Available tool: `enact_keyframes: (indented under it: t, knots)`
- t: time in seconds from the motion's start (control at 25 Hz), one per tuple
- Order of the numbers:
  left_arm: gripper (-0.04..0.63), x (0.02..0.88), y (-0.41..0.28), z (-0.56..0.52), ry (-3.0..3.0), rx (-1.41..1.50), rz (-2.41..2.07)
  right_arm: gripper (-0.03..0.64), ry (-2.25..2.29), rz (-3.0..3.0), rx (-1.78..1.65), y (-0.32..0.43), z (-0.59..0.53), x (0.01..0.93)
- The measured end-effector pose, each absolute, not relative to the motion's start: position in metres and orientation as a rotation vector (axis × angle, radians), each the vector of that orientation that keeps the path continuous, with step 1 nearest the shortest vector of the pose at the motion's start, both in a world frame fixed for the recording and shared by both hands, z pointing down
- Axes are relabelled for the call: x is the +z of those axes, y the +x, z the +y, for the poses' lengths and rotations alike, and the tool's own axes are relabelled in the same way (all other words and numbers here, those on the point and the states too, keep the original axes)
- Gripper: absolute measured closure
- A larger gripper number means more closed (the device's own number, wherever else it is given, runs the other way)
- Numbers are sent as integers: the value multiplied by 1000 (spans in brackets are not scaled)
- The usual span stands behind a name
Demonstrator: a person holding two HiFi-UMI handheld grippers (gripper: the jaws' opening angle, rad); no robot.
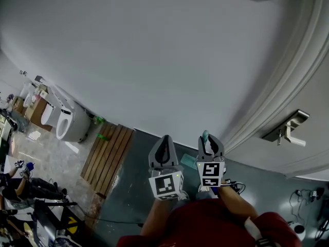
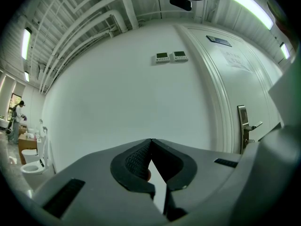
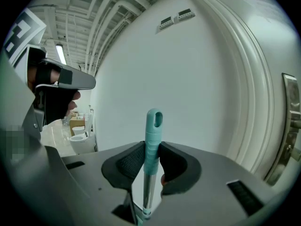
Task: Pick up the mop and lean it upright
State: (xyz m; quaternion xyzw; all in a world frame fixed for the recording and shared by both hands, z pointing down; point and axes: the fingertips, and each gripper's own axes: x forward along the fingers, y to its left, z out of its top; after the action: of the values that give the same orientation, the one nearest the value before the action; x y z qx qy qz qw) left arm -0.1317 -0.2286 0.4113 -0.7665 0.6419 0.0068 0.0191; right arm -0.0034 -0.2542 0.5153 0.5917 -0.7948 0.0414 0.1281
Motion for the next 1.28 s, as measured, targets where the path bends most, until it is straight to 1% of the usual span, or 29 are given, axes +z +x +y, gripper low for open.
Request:
enact_keyframes:
  t: [0.28, 0.64, 0.76, 0.88, 1.04, 1.28]
  knots:
    - [583, 406, -132, -226, -2373, 59, 1993, 508, 1732, -2341, 66, -3, -247, 493]
    - [583, 404, -135, -224, -2358, 46, 2005, 509, 1767, -2499, -114, -6, -235, 398]
    - [583, 396, -136, -221, -2360, 70, 2006, 509, 1789, -2570, -205, -8, -230, 365]
    - [583, 384, -136, -220, -2359, 118, 2000, 509, 1801, -2611, -211, -9, -225, 346]
    - [583, 373, -136, -217, -2355, 114, 1992, 509, 1790, -2613, -215, -9, -221, 340]
    - [583, 373, -131, -216, -2342, 121, 1975, 509, 1746, -2600, -188, -10, -226, 356]
